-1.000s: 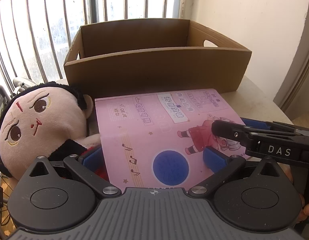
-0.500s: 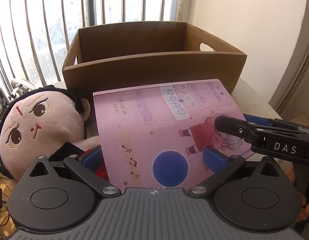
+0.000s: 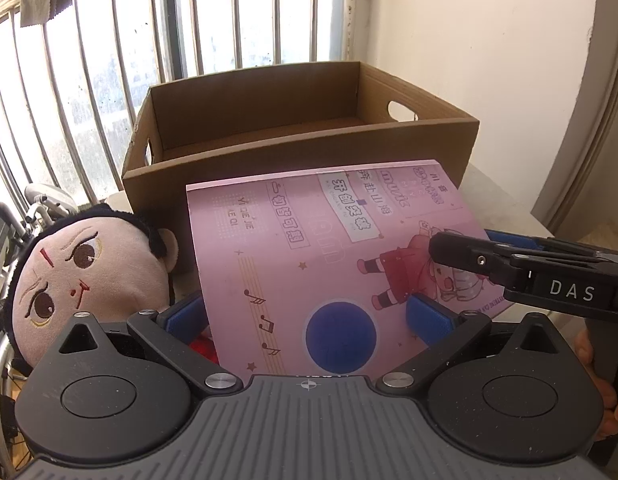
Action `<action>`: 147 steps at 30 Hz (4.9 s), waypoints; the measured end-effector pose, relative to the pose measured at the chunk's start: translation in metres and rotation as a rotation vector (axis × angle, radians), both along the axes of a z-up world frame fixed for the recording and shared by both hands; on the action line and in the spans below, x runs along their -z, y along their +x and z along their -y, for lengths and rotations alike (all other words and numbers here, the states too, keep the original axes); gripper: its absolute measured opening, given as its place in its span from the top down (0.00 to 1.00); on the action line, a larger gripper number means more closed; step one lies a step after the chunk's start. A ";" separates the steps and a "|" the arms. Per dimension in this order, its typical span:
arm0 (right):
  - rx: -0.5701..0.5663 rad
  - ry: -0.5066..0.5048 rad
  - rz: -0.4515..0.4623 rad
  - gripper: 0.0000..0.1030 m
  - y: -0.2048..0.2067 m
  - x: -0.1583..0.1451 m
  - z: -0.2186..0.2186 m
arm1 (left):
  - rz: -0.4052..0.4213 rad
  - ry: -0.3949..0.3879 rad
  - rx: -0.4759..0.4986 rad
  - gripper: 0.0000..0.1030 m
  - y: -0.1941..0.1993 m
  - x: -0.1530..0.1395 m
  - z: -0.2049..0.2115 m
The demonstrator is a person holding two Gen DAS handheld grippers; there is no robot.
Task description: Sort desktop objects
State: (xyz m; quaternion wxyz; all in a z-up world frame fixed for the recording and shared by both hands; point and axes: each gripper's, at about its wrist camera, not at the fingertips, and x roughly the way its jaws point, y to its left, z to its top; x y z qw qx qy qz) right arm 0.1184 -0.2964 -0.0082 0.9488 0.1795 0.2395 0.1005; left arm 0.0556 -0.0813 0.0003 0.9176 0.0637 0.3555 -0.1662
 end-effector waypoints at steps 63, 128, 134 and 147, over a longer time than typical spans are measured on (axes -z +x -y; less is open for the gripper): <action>0.055 -0.184 -0.225 0.28 0.260 -0.035 0.069 | -0.392 -0.132 0.042 0.00 0.243 0.006 0.041; -0.365 -0.421 -1.083 0.05 0.329 0.044 -0.004 | -0.838 -0.083 0.043 0.00 0.331 0.057 0.050; -0.348 -0.412 -1.056 0.04 0.326 0.047 -0.001 | -0.815 -0.089 0.027 0.00 0.337 0.055 0.055; -0.287 -0.382 -0.939 0.02 0.320 0.059 0.004 | -0.739 -0.067 0.028 0.00 0.353 0.053 0.071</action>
